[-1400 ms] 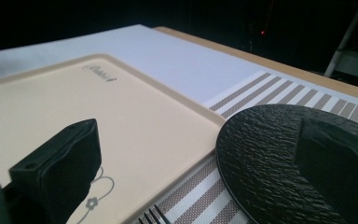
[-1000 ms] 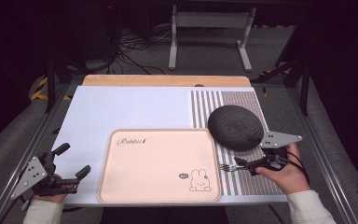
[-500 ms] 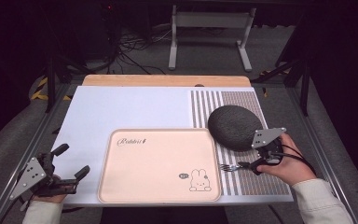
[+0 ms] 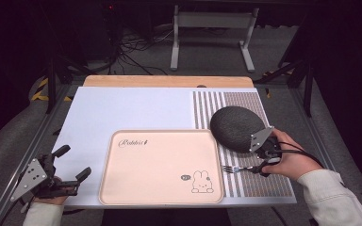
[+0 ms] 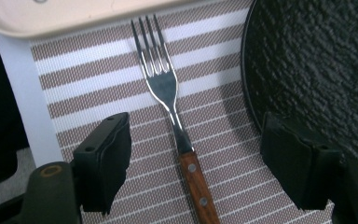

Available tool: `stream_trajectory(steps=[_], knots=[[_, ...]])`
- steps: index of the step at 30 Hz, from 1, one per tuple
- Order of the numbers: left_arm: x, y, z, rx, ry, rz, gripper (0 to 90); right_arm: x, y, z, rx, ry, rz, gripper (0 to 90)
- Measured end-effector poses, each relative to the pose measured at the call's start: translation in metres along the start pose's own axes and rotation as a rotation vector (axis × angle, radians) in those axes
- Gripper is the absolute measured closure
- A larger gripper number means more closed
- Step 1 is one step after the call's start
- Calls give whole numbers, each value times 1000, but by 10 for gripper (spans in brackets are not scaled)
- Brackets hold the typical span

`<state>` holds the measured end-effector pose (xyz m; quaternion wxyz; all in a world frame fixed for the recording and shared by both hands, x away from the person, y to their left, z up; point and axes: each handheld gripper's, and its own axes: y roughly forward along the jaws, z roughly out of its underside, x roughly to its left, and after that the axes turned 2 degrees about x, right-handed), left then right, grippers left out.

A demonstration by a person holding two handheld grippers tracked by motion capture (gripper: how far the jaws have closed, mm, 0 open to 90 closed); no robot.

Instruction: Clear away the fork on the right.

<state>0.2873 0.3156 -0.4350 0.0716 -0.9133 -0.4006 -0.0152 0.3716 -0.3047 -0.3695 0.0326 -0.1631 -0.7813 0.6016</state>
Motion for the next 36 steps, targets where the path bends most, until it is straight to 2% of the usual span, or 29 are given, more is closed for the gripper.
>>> stream_trajectory(steps=[4, 6, 11, 22, 25, 29, 36], knots=[[0, 0, 1, 3, 1, -1, 2, 2, 2, -3, 59, 7, -50, 257], [0, 1, 1, 3, -1, 1, 2, 1, 3, -4, 87, -5, -76, 260], [0, 0, 0, 2, 3, -3, 2, 0, 8, -4, 158, -30, -92, 271], [0, 1, 0, 5, 0, 4, 2, -4, 22, 8, 146, -13, -120, 315], [0, 1, 1, 7, -5, 2, 2, -8, 27, 14, 129, -11, -110, 376], [1, 1, 1, 11, -3, 5, 2, -10, 30, 20, 155, -32, -121, 451], [0, 1, 1, 8, -1, 5, 2, -11, 34, 23, 135, -93, -103, 575]])
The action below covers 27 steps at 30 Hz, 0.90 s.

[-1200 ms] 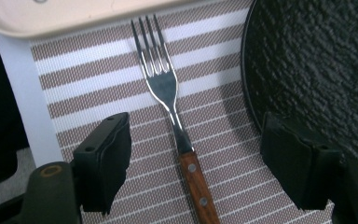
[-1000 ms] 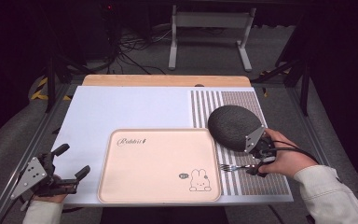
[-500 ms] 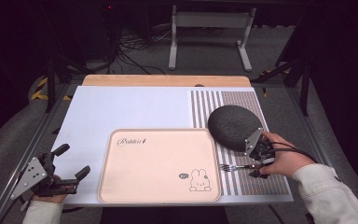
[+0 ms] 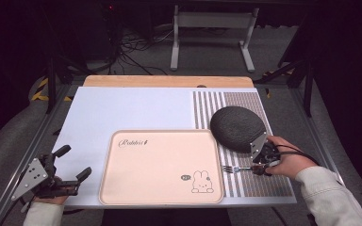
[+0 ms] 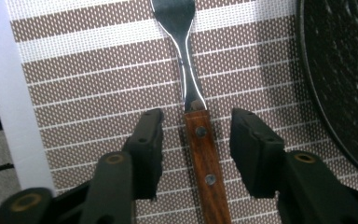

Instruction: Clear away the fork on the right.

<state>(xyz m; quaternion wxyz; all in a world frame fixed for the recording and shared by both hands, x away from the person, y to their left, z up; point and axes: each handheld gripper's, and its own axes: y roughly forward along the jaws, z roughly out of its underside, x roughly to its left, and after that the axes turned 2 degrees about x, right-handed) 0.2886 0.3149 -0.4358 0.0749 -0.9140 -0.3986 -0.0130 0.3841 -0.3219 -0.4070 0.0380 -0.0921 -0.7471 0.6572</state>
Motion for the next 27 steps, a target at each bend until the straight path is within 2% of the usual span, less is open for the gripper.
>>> stream_trajectory(steps=[5, 10, 11, 12, 14, 17, 20, 24, 27], knots=[[0, 0, 0, 1, -1, 0, 2, -2, 5, 1, 16, -17, -25, 653], [0, 0, 0, 3, -2, 1, 2, -3, 7, 1, 17, -39, -24, 696], [0, 0, 0, 1, -1, 1, 2, -4, 7, 0, 5, -72, -20, 715], [0, 0, 0, 1, -2, 1, 3, -3, 7, 0, 15, -57, -23, 717], [0, 0, 0, 2, -2, 2, 2, -4, 7, 0, 13, -78, -33, 756], [0, 0, 0, 3, -3, 4, 2, -4, 7, 0, 21, -80, -35, 760], [0, 0, 0, 3, -3, 5, 2, -4, 7, -2, 32, -108, -40, 769], [0, 0, 0, 3, -3, 6, 2, -3, 6, -1, 36, -122, -42, 776], [0, 0, 0, 3, -4, 5, 2, -3, 6, -1, 30, -117, -41, 778]])
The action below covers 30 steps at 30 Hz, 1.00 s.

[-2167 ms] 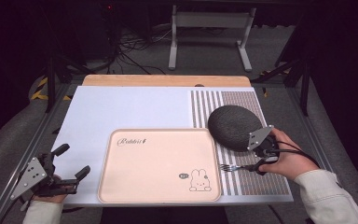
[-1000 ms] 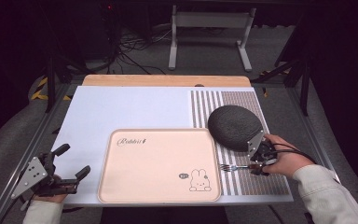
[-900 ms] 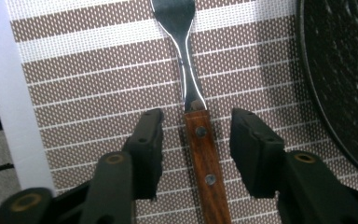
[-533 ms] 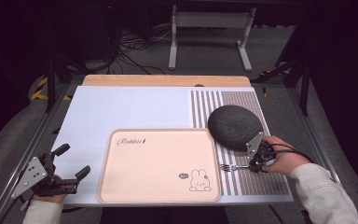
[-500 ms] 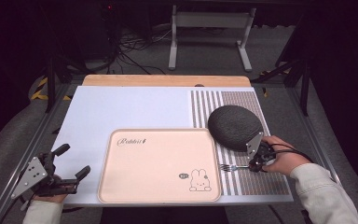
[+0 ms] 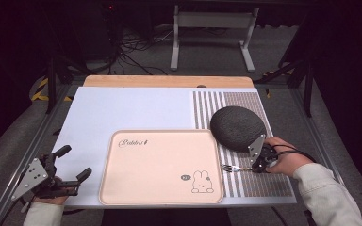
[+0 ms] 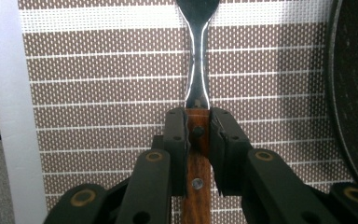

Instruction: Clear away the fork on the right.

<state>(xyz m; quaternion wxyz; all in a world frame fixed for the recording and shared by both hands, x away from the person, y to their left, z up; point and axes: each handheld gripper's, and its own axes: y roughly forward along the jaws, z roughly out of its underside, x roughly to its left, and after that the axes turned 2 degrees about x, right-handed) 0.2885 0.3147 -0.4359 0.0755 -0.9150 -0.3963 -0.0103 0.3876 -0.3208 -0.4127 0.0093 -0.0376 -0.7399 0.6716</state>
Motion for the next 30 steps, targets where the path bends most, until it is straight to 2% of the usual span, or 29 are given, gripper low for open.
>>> stream_trajectory(steps=[4, 7, 11, 12, 14, 17, 20, 22, 25, 29, 30], knots=[[0, 0, 0, 3, -4, 1, 2, 0, -1, -2, 0, -9, 3, 779], [-1, 0, 0, 3, -1, 6, 2, 2, -6, -3, 3, 3, 1, 779], [-1, 1, 0, 0, -2, 5, 2, 3, -17, -2, -4, 38, 12, 780], [0, 1, 0, 0, -5, 5, 3, 3, -23, 0, -24, 51, 32, 779], [-1, 1, 0, 1, -5, 5, 2, 2, -26, 0, -32, 58, 37, 779], [-1, 1, 0, 1, -3, 6, 2, 3, -38, 0, -73, 153, 51, 779], [0, 1, 0, 5, -6, 2, 2, 5, -48, -7, -76, 188, 86, 779], [0, 1, 0, 0, -10, -4, 2, 9, -56, -15, -97, 215, 113, 779], [1, 1, 0, 0, -12, -3, 3, 10, -62, -21, -120, 237, 121, 779], [1, 1, 0, -3, -10, -1, 2, 12, -71, -35, -141, 301, 122, 779], [1, 1, -1, -3, -7, 0, 2, 13, -72, -39, -140, 331, 112, 779]])
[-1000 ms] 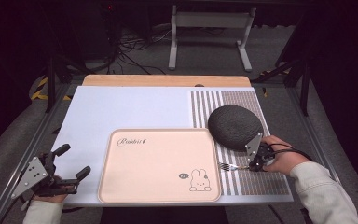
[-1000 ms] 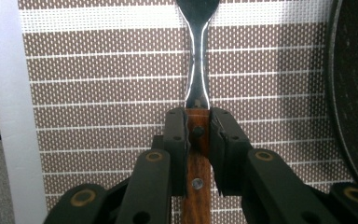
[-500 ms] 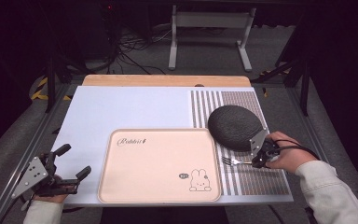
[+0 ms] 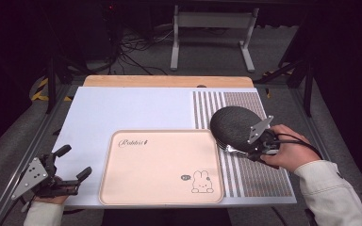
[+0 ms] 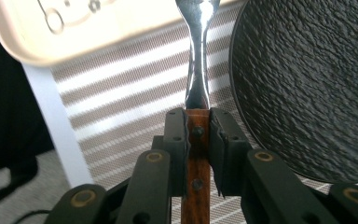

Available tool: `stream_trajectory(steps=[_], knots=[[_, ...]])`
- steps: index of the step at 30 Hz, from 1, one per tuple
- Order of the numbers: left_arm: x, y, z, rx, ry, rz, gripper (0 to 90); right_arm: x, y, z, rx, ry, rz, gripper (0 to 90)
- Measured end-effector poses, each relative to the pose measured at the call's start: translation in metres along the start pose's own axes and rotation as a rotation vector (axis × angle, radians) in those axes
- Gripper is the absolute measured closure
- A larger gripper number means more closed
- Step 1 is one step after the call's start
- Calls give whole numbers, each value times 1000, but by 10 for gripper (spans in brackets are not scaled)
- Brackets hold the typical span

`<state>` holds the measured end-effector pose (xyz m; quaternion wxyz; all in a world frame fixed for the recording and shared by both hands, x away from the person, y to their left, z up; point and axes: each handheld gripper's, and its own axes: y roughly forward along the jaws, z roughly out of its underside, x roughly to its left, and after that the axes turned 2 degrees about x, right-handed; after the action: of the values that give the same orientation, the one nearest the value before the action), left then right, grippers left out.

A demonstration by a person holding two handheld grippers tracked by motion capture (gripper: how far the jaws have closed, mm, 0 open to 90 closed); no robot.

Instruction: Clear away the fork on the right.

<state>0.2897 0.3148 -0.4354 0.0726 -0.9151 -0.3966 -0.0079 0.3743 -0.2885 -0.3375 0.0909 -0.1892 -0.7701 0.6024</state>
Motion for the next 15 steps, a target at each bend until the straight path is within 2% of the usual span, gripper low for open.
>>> stream_trajectory(steps=[5, 11, 15], knots=[[0, 0, 0, 0, -2, 1, 2, 5, -1, -13, 6, 93, -12, 779], [-1, 0, 0, 1, 6, -4, 3, 13, -3, -31, 6, 138, 17, 780], [0, -1, 0, -3, -1, -8, 3, 20, -4, -43, -9, 187, 3, 780]])
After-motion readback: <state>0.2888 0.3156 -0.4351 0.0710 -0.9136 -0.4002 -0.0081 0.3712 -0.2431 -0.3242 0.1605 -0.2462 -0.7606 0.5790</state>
